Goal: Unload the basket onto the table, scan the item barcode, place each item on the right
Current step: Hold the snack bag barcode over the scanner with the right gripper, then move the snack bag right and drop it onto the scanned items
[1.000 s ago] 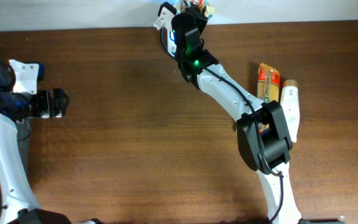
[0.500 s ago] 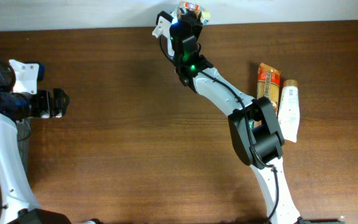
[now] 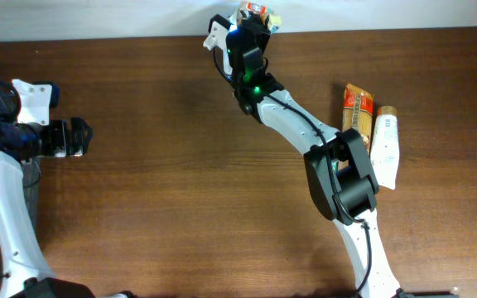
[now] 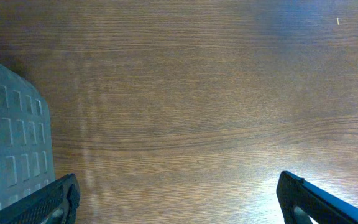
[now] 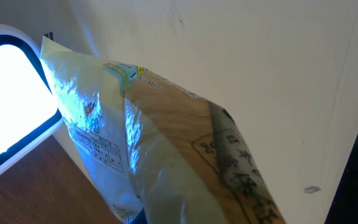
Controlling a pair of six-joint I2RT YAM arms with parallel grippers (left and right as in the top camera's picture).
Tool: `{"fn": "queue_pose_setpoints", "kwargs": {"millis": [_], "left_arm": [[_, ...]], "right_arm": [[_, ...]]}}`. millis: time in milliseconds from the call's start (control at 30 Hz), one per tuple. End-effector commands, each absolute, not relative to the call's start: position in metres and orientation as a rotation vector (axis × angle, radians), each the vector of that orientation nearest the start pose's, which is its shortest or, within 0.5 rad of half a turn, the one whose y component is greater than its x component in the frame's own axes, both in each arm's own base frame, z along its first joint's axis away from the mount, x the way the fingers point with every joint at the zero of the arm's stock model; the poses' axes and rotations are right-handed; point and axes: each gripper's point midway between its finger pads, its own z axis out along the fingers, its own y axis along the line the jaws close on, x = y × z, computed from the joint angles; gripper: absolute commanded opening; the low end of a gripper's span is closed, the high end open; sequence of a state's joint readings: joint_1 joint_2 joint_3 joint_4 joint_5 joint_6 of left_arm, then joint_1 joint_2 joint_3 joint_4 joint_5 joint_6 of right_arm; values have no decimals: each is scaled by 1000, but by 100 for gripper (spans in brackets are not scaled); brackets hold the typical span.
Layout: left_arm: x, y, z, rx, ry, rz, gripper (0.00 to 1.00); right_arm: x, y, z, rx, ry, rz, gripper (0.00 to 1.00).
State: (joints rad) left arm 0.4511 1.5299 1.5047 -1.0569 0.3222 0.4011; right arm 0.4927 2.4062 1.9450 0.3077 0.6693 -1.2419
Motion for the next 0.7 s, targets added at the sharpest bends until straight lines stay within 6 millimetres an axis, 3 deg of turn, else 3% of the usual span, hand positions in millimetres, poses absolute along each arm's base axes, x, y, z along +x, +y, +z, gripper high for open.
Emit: {"fn": "queue_pose_setpoints", "kwargs": {"millis": [0, 100, 200, 300, 367, 433, 533, 567, 633, 667], "left_arm": [[354, 112, 221, 52, 2567, -114, 99], [354, 112, 221, 52, 2567, -114, 99], [354, 112, 221, 52, 2567, -114, 99], [354, 112, 221, 52, 2567, -114, 99], [354, 112, 221, 52, 2567, -114, 99], [354, 112, 221, 52, 2567, -114, 99], [354, 112, 221, 52, 2567, -114, 99], [354, 112, 221, 52, 2567, -114, 99], [354, 112, 221, 53, 2567, -114, 99], [354, 112, 221, 52, 2567, -114, 99]], "right_arm": [[633, 233, 224, -959, 1504, -1116, 4], [629, 232, 247, -910, 1492, -1095, 4], [612, 221, 304, -718, 1526, -946, 4], [582, 210, 348, -637, 1600, -778, 4], [543, 199, 371, -565, 1726, -539, 4], [519, 188, 378, -471, 1819, -361, 4], [479, 153, 374, -237, 2036, 52, 4], [462, 119, 364, -114, 2151, 146, 4], [446, 71, 341, 60, 2295, 187, 4], [435, 38, 320, 162, 2397, 187, 4]]}}
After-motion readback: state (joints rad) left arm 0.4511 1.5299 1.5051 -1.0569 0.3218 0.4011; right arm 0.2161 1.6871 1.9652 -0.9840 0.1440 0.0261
